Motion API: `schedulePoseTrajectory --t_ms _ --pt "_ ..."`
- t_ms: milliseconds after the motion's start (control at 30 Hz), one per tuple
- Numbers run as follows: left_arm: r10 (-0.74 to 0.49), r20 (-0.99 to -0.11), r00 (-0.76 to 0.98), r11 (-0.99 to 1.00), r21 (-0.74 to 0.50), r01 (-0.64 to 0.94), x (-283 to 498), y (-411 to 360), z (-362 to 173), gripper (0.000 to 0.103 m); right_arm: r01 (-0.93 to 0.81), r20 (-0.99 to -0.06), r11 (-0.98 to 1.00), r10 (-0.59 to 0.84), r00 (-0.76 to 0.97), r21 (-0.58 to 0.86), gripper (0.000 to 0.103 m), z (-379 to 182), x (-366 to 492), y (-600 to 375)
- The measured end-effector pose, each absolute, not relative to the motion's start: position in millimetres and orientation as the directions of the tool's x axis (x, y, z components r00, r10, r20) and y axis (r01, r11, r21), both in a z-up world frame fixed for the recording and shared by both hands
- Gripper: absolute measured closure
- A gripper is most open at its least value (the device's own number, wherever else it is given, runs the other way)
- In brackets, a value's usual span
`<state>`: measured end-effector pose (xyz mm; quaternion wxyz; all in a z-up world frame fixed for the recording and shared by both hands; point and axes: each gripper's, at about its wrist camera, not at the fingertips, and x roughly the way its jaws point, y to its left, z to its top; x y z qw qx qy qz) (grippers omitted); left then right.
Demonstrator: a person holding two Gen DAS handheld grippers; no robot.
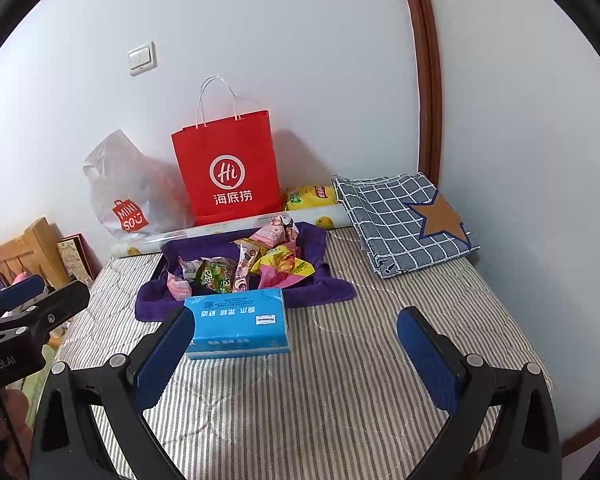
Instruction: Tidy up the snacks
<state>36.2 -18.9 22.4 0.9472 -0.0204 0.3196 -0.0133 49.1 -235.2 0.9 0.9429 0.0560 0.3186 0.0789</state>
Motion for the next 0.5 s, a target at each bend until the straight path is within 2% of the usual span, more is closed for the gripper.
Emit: schedulePoseTrajectory --t_ms 500 --pt "-0.028 -0.599 0.801 0.999 -0.038 0.007 32.8 -18.1 24.8 0.007 -0.11 -0.584 0.982 0.181 0.791 0.156 0.001 4.6 47.2 -235.4"
